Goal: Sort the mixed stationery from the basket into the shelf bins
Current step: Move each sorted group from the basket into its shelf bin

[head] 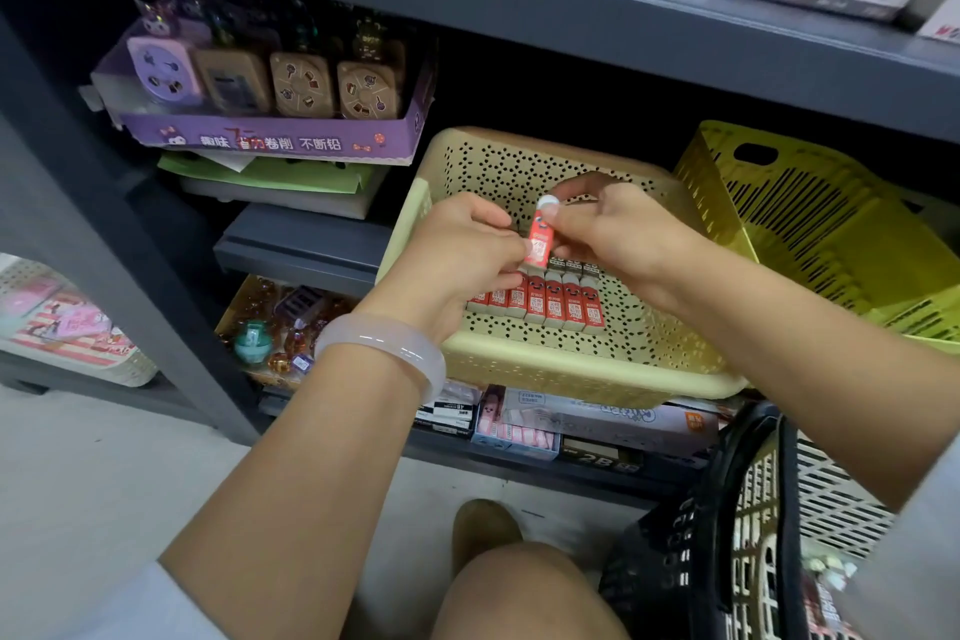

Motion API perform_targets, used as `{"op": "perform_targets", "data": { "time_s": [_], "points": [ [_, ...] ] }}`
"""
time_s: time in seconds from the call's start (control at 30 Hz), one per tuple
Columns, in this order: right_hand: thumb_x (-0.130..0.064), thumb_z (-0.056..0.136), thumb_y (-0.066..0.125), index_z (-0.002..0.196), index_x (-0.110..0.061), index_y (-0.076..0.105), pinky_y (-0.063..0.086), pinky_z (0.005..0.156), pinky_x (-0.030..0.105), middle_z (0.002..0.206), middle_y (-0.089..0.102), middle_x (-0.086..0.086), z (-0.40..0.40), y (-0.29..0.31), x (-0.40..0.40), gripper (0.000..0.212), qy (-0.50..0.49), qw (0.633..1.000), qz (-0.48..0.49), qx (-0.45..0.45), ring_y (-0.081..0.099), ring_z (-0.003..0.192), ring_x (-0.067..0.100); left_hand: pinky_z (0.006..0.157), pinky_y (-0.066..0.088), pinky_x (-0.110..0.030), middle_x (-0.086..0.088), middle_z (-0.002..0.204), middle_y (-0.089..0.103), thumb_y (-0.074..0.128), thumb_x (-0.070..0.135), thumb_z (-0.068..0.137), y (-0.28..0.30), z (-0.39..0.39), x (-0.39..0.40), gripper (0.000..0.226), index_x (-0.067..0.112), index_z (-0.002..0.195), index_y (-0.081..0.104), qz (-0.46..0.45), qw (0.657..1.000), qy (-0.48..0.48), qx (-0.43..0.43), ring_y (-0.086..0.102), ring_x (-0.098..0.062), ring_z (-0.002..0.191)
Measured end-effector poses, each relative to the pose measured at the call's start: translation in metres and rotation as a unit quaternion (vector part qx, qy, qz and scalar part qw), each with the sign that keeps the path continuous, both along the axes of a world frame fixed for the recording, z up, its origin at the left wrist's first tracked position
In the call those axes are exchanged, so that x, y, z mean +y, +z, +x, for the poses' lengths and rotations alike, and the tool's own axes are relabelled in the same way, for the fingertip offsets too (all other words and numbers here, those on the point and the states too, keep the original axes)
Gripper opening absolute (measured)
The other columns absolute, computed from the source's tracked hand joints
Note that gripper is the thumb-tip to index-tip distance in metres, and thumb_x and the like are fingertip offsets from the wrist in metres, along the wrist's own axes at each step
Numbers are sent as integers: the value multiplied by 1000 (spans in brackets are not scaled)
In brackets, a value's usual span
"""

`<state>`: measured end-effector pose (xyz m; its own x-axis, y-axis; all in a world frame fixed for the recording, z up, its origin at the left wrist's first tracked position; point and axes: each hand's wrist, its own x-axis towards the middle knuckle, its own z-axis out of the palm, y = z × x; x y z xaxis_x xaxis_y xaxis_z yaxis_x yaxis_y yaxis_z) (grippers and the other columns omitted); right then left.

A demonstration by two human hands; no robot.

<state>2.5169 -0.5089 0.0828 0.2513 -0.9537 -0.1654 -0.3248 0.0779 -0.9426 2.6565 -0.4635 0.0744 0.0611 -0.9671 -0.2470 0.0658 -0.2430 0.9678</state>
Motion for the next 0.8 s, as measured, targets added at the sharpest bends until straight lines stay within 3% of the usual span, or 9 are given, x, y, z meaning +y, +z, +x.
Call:
{"op": "perform_targets", "data": {
  "time_s": [0.07,0.1,0.17,0.23,0.3,0.4,0.53,0.7,0.8],
  "points": [
    [-19,90,58,86,-12,57,50,63,22,74,63,3,-8,0,-8,8,-63,991,-17,114,57,62,10,72,56,-29,-1,91,57,58,9,88,-1,0,-1,10,17,91,54,-5,999,9,-45,60,-14,84],
    [-24,90,57,84,-12,57,49,62,23,74,60,2,-14,1,-12,14,-74,971,-28,227,55,66,13,73,54,-30,2,87,57,56,12,89,-2,0,-1,7,17,94,56,-8,998,14,-59,59,-11,79],
    [-32,93,52,90,-10,58,41,59,25,74,54,2,-25,0,-17,23,-31,885,-37,463,51,68,17,72,53,-28,6,82,58,52,16,91,-2,1,-1,9,17,97,59,-10,997,16,-69,58,-6,68],
    [-29,94,50,100,-6,59,39,66,26,81,52,3,-28,-3,-16,25,28,821,-47,568,49,75,20,69,53,-25,6,80,60,50,17,91,-2,2,-1,11,17,93,60,-7,997,5,-71,58,-4,65],
    [-19,93,50,105,-6,57,39,70,27,92,55,6,-26,-9,-15,19,53,805,-37,589,49,82,21,60,52,-20,6,75,62,49,18,91,-1,2,0,12,16,90,61,-6,997,-6,-75,59,0,56],
    [-7,90,51,108,-6,58,48,77,28,107,62,8,-24,-16,-14,19,53,807,-2,589,58,92,23,58,50,-20,5,70,61,49,18,91,-1,1,1,13,13,91,61,-9,997,-11,-81,58,0,52],
    [-8,89,55,112,-5,57,51,84,31,109,62,9,-26,-16,-14,23,68,817,9,572,61,95,24,57,49,-19,4,71,61,49,19,91,-1,3,1,13,13,93,60,-11,996,-17,-85,58,3,45],
    [-28,80,69,106,-17,43,33,54,20,83,47,-6,-30,-5,0,38,169,782,2,600,48,73,10,74,52,-31,-2,87,63,50,19,90,-1,1,1,13,12,91,61,-11,996,-22,-85,61,-10,70],
    [-26,80,70,116,-16,38,39,65,22,91,47,-4,-32,-11,6,50,183,762,-22,620,48,80,14,85,52,-37,1,94,66,50,19,90,0,1,2,14,18,83,62,-25,995,-17,-97,62,-14,88]
  ]
}}
